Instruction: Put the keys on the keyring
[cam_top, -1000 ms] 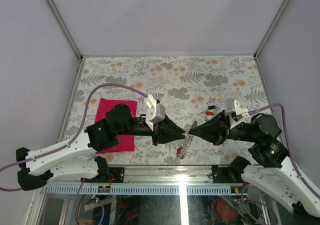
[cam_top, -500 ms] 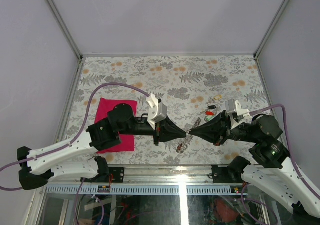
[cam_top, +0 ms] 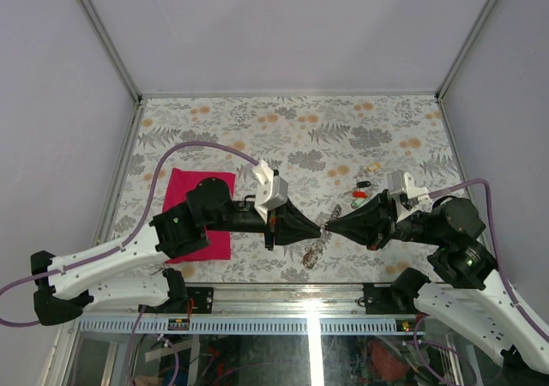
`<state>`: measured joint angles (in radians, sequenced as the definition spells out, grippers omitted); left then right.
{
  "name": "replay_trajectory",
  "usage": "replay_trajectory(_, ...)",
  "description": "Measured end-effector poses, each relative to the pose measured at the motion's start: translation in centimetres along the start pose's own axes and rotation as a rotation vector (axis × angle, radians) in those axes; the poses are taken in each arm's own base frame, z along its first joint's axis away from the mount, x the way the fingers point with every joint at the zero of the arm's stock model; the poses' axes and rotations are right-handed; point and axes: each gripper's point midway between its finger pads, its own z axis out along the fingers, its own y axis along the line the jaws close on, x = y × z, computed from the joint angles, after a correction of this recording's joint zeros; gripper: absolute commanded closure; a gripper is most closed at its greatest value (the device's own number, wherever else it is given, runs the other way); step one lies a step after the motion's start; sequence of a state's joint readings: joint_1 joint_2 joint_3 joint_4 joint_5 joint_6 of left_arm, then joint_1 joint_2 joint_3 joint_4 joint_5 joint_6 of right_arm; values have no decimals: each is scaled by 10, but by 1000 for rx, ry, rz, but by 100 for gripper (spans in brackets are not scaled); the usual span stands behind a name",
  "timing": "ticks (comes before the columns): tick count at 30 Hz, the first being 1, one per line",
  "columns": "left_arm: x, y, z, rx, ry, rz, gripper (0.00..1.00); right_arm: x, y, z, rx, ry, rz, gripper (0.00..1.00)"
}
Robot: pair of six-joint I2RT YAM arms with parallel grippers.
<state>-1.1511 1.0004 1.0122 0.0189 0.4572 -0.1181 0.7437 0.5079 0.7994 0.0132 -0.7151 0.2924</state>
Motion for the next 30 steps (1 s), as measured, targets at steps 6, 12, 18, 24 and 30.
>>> replay_trajectory(6, 2, 0, 2, 6, 5, -4, 86, 0, -1, 0, 7, -2, 0, 100)
replay_trajectory(12, 5, 2, 4, 4, 14, -15, 100, -1, -3, 0, 15, -5, 1, 100)
replay_trajectory(18, 6, 2, 5, 3, 15, -17, 100, -2, -2, -1, 17, -8, -1, 100)
replay_trajectory(24, 5, 2, 4, 3, 13, -14, 100, -2, -4, -2, 36, -11, 1, 100)
replay_trajectory(30, 5, 3, 4, 2, 14, -1, 100, -1, -9, -4, 69, -10, 12, 100)
